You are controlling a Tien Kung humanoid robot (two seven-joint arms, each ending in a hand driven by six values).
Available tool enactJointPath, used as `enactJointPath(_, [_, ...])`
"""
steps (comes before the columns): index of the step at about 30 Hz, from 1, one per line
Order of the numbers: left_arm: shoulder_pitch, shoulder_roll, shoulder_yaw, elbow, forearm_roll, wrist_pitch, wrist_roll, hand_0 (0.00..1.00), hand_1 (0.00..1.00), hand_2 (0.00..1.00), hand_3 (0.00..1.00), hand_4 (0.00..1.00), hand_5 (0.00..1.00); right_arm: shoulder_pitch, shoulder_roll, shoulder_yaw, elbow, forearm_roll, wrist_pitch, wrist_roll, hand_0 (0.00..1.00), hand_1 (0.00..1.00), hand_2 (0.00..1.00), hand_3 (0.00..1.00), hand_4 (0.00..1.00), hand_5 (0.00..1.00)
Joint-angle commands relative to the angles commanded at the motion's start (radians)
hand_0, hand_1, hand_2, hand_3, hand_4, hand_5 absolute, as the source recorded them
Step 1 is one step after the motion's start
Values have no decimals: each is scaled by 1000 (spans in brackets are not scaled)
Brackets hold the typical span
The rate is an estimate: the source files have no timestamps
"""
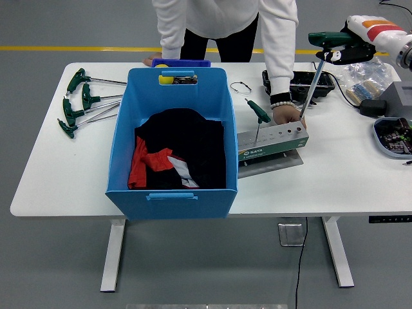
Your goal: Lift tool from toolbox,place it in box,lift tool from toolbox,place it in box
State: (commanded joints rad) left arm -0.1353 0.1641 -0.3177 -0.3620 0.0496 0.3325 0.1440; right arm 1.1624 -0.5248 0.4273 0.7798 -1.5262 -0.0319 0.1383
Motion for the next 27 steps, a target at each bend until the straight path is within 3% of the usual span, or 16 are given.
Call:
enactJointPath(13, [10,-1,1,0,-9,2,0,807,786,810,814,652,998,41,-38,49,128,-3,17,-19,2,2,2,21,779,697])
enactJointPath(23, [15,1,7,-2,-20,1,-6,807,786,810,812,650,998,120,3,116,283,-40,13,-42,2,2,2,20,778,696])
enactJointPath(27, [16,1,9,-2,-23,1,-8,807,786,810,811,644,998,138,25,116,383,-55,10,-54,2,2,2,20,776,695])
